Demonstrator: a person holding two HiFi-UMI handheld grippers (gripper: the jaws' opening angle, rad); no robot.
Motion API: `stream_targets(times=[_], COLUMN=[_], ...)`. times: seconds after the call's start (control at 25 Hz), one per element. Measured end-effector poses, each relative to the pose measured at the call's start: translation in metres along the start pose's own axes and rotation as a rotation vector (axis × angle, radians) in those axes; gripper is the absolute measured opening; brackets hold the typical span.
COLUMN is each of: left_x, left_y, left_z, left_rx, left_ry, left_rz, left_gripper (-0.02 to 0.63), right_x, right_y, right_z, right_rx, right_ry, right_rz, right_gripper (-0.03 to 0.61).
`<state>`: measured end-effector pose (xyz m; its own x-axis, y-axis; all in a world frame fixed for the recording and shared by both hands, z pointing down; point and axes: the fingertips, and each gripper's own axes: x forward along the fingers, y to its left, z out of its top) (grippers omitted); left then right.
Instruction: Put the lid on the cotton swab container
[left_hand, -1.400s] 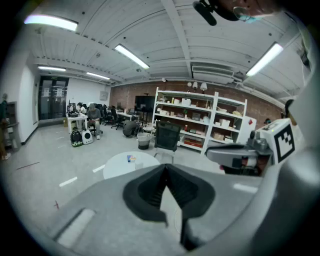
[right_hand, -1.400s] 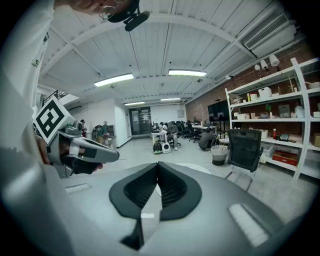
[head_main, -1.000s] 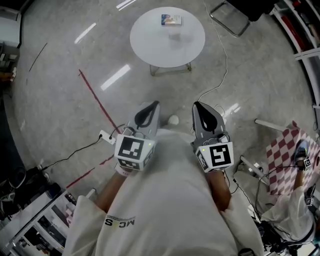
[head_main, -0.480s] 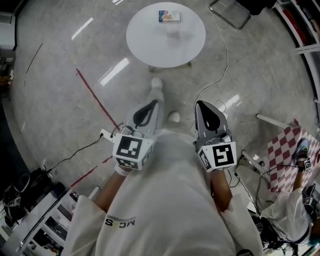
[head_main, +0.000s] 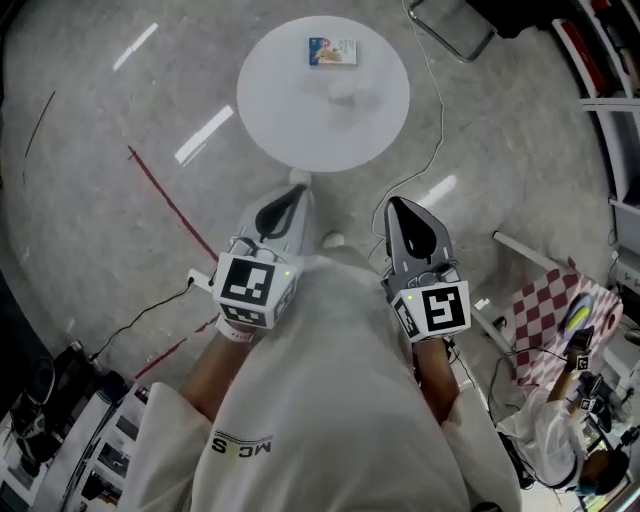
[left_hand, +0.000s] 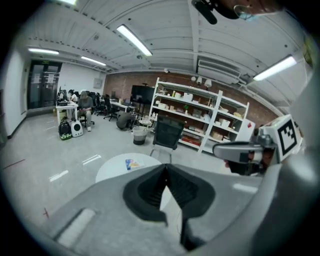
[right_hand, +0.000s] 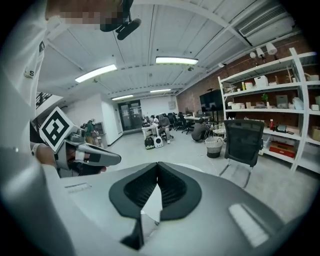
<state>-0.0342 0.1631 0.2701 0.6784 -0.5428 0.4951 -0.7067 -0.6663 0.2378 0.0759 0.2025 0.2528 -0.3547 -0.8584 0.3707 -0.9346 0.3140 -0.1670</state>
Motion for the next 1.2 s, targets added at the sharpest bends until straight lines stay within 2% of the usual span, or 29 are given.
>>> stream_targets(times=[0.32,0.48,0.88,1.2], left_x=[0.068,0.098,0.206,0.26], left_y=[0.112,0.153,0.174,0.182], left_z=[0.051,0.063,0.031,-0.011], left_rx=[-0.016,-0.036,0.01,0.031], left_ry=[0.039,0.062,0.186,0.253], left_rz=[-0.066,-0.08,-0.117,-0.094], left_gripper=[0.0,0.0,0.0,0.0], right_x=[0.137,0.19,0.279,0.32], right_y=[-0.029,-0.041,-0.107,-0.129], right_z=[0.044,0.058,0.004,-0.042], right_rx=[-0.037,-0.082,-0.164,-0.177], right_ry=[0.093,0.118,0.236,0.278], right_rz=[-0.022,-0.022,0.029,0.067], right_gripper=[0.0,0.0,0.0,0.0])
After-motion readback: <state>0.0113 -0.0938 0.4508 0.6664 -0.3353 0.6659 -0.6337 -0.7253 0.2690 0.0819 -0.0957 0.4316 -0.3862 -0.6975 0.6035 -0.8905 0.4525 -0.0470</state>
